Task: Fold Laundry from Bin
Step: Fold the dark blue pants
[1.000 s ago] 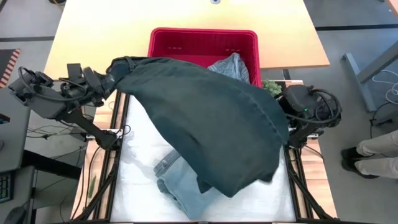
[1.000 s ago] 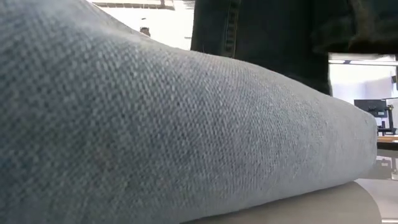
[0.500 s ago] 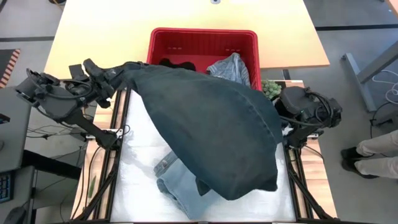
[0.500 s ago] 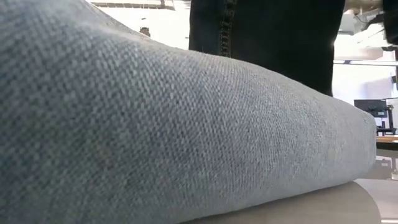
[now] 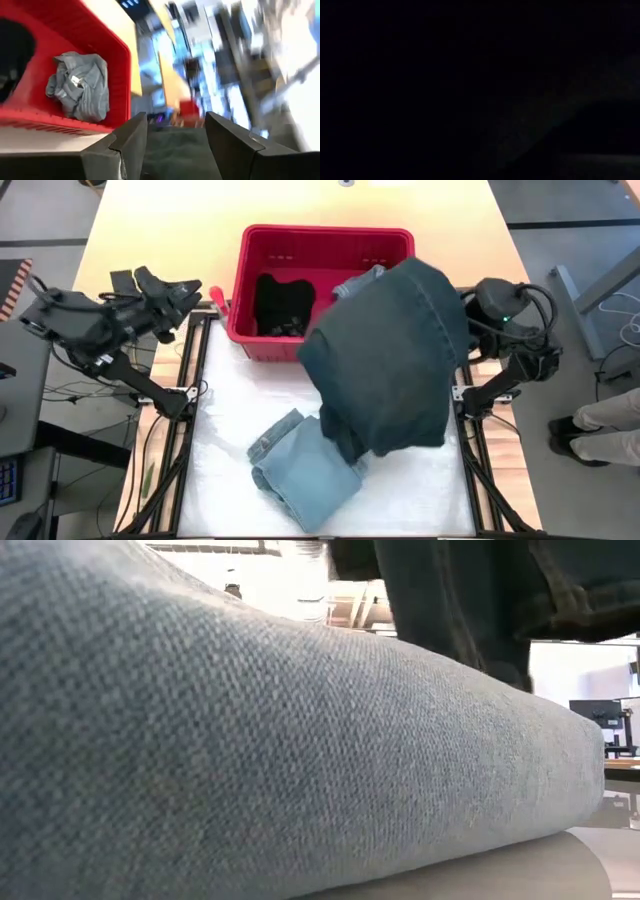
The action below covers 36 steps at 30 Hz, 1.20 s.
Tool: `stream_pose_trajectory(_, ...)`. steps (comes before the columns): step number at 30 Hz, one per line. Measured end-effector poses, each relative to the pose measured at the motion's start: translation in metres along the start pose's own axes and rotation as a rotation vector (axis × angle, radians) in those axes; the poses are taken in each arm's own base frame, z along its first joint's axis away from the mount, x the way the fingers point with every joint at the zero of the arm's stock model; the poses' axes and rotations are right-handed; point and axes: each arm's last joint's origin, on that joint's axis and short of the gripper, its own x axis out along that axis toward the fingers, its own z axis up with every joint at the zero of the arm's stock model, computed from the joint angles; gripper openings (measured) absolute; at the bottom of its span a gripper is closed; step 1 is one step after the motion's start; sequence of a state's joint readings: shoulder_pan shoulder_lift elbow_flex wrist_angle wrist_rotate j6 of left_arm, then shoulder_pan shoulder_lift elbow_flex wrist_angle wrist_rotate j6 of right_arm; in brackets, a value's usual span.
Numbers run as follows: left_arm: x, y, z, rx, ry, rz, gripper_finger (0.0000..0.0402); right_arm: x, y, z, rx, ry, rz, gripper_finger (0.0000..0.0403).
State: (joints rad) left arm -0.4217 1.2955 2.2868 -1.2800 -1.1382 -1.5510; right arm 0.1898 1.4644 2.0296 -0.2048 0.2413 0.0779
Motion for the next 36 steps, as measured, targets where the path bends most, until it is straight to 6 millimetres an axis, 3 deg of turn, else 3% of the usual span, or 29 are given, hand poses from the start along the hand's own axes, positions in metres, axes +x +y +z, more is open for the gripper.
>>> stream_pose_trajectory(2, -0.001, -0.003, -0.002, 0.148, 0.082, -0.028, 0.0187, -0.001, -0.005, 0.001, 0.016, 0.015, -0.017, 0.0016)
stream_pose_trajectory(5, 0.0, -0.003, -0.024, 0.431, 0.188, -0.058, 0.0188, -0.005, -0.013, 0.001, 0.039, 0.049, -0.036, 0.0016)
stream_pose_trajectory(9, -0.003, 0.016, -0.08, 0.733, 0.274, -0.074, 0.0187, -0.005, -0.015, -0.003, 0.035, 0.098, -0.053, 0.0016)
stream_pose_trajectory(12, -0.002, 0.035, -0.128, 0.845, 0.403, -0.137, 0.0185, -0.006, -0.016, -0.005, 0.029, 0.116, -0.058, 0.0016)
stream_pose_trajectory(17, 0.001, 0.049, -0.195, 0.903, 0.541, -0.483, 0.0172, -0.013, -0.019, 0.001, 0.024, 0.114, -0.091, 0.0016)
stream_pose_trajectory(19, 0.002, 0.045, -0.204, 0.857, 0.508, -0.653, 0.0168, -0.013, -0.021, 0.0, 0.02, 0.122, -0.103, 0.0016)
stream_pose_trajectory(21, 0.009, 0.047, -0.208, 0.829, 0.437, -0.708, 0.0167, -0.013, -0.024, -0.001, 0.02, 0.135, -0.115, 0.0016)
stream_pose_trajectory(25, 0.029, 0.056, -0.213, 0.833, 0.277, -0.617, 0.0167, -0.012, -0.027, -0.004, 0.026, 0.158, -0.131, 0.0016)
stream_pose_trajectory(27, 0.036, 0.053, -0.207, 0.744, 0.225, -0.569, 0.0167, -0.012, -0.026, -0.004, 0.028, 0.16, -0.131, 0.0016)
stream_pose_trajectory(31, 0.046, 0.05, -0.199, 0.529, 0.219, -0.52, 0.0167, -0.012, -0.025, -0.005, 0.031, 0.164, -0.12, 0.0016)
stream_pose_trajectory(36, 0.06, 0.05, -0.214, 0.441, 0.263, -0.588, 0.0194, -0.012, -0.025, -0.005, 0.039, 0.164, -0.121, 0.002)
